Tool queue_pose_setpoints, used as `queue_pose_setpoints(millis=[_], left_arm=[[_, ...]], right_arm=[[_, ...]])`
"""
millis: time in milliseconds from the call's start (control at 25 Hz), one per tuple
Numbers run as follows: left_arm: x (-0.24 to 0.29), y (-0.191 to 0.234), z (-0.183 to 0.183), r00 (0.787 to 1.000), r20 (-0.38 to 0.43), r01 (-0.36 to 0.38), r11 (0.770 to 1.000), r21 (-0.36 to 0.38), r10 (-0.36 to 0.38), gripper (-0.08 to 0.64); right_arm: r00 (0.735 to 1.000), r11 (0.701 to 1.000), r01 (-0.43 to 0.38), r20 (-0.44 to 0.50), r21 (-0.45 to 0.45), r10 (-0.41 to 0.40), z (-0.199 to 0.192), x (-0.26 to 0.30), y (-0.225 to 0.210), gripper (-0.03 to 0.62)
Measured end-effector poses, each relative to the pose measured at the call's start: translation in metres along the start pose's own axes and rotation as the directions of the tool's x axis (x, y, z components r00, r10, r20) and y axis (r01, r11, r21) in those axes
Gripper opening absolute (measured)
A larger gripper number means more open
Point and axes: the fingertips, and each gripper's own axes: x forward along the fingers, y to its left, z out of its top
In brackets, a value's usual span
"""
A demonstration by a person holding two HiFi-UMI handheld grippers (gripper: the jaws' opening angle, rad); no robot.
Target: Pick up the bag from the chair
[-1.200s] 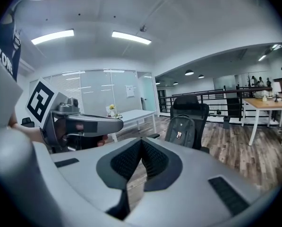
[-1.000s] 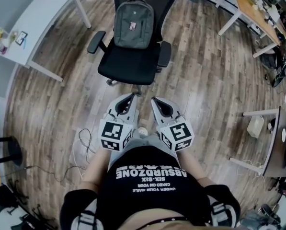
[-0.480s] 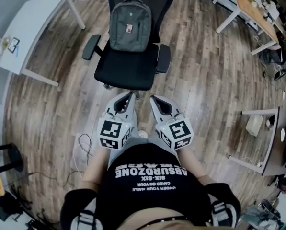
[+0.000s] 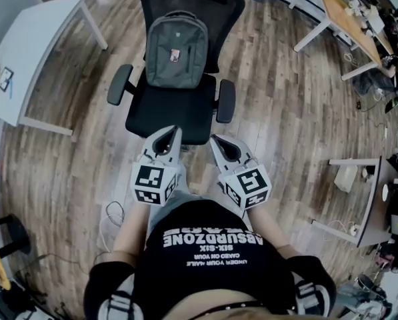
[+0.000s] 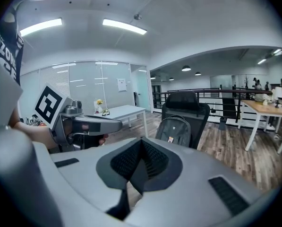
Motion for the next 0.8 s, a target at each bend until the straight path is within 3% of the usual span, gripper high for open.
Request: queue_pose_setpoints(millis=[360, 800], left_arm=[[0.050, 0.052, 0.031, 0.998, -0.029, 0.048, 0.999, 0.013, -0.048, 0.016], [0.117, 0.138, 0.041, 0.993, -0.097, 0.068, 0.998, 0.012, -0.067, 0.015]], right_arm=[[1.000, 0.999, 0.021, -0.014, 0.032, -0.020, 0.033, 0.062, -0.029, 0.017], [0.996, 0.989, 0.059, -0.080, 0.136, -0.049, 0.042, 0.153, -0.073, 0.015]])
